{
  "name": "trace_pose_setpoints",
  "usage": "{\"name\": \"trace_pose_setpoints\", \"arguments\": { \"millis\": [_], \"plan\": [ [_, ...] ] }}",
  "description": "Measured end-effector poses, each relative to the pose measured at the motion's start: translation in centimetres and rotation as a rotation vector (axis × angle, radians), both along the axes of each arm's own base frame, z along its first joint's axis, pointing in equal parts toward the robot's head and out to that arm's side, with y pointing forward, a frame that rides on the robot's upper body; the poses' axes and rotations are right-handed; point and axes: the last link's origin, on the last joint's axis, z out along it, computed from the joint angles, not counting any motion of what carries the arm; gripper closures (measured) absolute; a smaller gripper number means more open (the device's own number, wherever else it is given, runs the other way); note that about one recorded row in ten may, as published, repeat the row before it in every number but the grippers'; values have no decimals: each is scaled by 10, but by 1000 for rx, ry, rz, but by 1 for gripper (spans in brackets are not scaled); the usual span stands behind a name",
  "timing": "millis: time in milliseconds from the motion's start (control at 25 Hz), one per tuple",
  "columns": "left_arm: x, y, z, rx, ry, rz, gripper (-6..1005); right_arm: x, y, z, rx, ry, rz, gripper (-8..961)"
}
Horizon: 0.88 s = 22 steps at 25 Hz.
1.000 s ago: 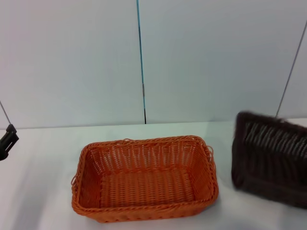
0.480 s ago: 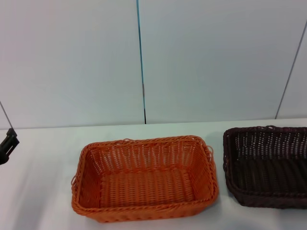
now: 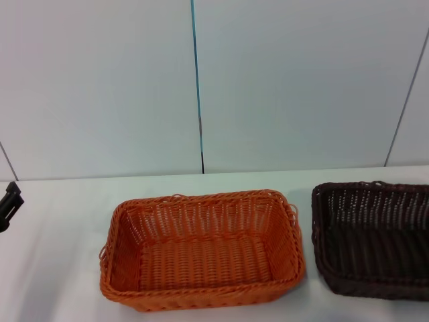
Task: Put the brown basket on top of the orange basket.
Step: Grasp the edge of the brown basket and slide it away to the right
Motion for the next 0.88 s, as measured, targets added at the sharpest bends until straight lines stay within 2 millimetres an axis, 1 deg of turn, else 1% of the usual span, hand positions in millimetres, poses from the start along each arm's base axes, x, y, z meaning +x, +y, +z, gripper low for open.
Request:
{"name": "trace_pose_setpoints", "arguments": {
  "millis": [120, 200, 360, 520, 880],
  "plan": [
    [1, 0, 0, -17, 11, 14, 125, 5, -2, -11, -27, 3, -12, 760],
    [3, 0, -1, -38, 45, 27, 124, 6, -2, -13, -38, 3, -15, 760],
    [10, 3, -2, -74, 95, 38, 124, 6, -2, -16, -48, 8, -18, 759],
    [13, 2, -2, -65, 92, 31, 124, 7, -3, -20, -58, 17, -26, 759],
    [13, 3, -2, -64, 84, 43, 124, 11, -6, -23, -80, 13, -43, 716]
  ]
}}
